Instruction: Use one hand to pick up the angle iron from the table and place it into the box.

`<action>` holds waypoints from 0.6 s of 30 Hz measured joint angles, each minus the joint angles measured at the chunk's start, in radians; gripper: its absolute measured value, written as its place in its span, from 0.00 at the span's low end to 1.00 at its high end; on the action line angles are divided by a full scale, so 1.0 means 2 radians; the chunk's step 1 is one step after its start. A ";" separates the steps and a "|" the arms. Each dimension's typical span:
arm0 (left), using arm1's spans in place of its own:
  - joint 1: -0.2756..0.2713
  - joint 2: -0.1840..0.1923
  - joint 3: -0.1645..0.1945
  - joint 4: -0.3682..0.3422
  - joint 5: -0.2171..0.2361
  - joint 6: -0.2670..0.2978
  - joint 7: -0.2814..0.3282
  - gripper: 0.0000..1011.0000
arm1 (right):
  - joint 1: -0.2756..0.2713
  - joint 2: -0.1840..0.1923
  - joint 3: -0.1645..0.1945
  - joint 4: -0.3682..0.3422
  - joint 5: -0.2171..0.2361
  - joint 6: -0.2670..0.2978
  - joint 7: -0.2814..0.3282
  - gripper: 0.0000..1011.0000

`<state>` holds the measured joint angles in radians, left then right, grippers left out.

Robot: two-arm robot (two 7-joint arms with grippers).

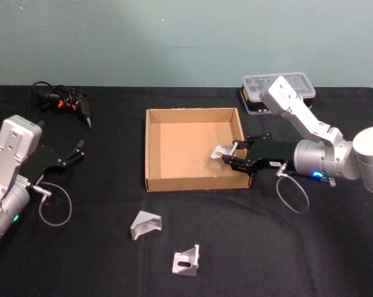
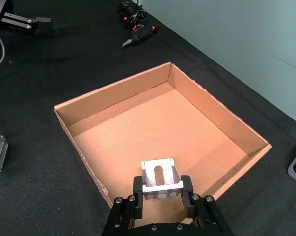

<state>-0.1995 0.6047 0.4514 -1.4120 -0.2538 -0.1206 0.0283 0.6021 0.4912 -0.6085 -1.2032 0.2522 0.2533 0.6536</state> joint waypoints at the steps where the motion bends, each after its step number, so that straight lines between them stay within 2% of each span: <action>1: 0.000 0.000 0.000 0.000 0.000 0.000 0.000 0.99 | 0.001 -0.002 -0.001 0.003 -0.001 -0.001 0.001 0.45; 7: 0.000 0.000 0.000 0.000 0.000 0.000 0.000 0.99 | 0.005 -0.004 -0.004 0.009 -0.004 -0.004 0.006 0.47; 14: 0.000 0.000 0.000 0.000 0.000 0.000 0.000 0.99 | 0.006 -0.003 -0.006 0.008 -0.013 -0.010 0.006 0.70; 18: 0.000 0.000 0.000 0.000 0.000 0.000 0.000 0.99 | -0.001 0.000 0.001 0.000 -0.014 -0.018 -0.001 0.81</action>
<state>-0.1995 0.6047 0.4514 -1.4120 -0.2539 -0.1205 0.0283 0.6008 0.4921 -0.6072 -1.2036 0.2240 0.2176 0.6517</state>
